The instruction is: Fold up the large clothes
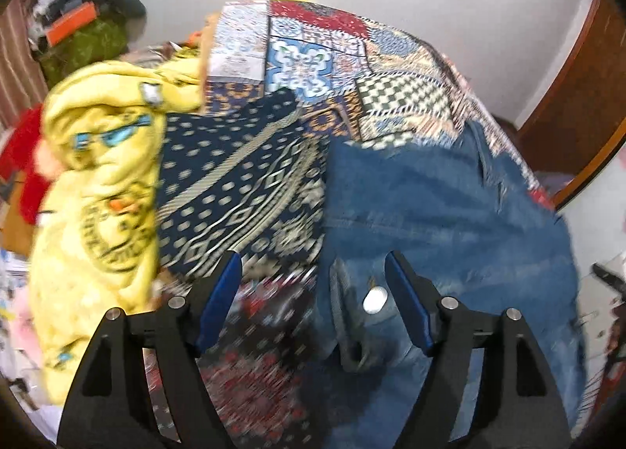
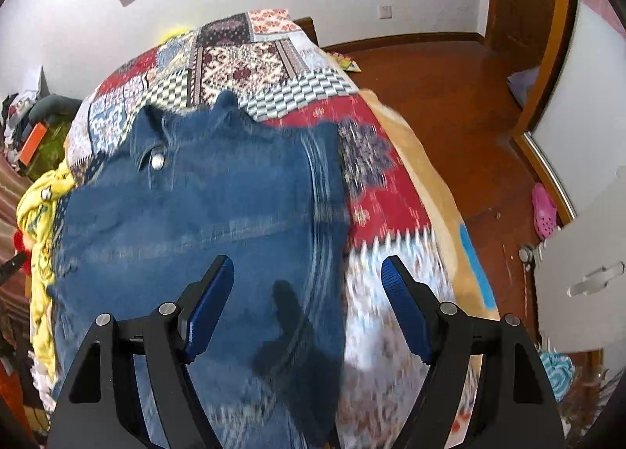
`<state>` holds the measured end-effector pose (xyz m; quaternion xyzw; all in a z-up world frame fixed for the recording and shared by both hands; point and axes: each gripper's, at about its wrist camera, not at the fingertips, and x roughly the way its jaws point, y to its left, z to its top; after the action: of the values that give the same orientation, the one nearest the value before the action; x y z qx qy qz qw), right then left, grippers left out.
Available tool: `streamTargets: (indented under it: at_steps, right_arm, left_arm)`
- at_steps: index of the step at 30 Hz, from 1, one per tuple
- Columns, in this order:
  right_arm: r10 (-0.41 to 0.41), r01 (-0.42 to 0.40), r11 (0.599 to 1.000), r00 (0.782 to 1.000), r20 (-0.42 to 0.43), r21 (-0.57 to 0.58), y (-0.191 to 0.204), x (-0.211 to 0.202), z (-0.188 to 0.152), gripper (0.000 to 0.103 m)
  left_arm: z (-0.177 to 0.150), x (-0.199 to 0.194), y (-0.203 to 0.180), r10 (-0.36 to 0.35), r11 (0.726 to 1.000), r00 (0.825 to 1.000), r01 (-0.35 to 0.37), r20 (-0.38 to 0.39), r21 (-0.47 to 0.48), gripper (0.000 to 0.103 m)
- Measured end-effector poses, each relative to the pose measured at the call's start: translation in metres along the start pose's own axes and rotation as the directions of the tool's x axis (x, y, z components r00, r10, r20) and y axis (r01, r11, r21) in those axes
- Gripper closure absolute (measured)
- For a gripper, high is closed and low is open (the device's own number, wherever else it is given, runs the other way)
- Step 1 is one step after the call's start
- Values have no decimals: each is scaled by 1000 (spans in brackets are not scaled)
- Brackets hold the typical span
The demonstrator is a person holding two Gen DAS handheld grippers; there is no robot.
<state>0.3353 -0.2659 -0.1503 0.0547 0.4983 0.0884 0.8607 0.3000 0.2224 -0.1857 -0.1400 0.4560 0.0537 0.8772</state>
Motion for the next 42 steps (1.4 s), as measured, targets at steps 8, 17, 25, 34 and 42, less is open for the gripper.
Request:
streamTargets:
  at_steps: [8,17,25,34,42]
  right_arm:
    - [50,-45,998,993,-105,44,-10,65,38,28]
    - [150,-142,986,985,-88,89,-19,89,52,45]
    - [124,-119,989,990,-61,85,-18,78,65,89]
    - [174,-156,980,974,147,-124,70,9,111,90]
    - [119,-103,988,982,148,-112,74,56,139,90]
  left_arm:
    - [37,95,-7,-115,992,984,107,-138,-64,28]
    - [51,138,-5,-228,972,962,217,-147,-87,73]
    - [61,96,-11,-202,978,978,199,-52,-71,100]
    - [78,22,-26,-79,996,993,76,87,41,101]
    - [99,51,-15,51,994,995,-59,86,92,101]
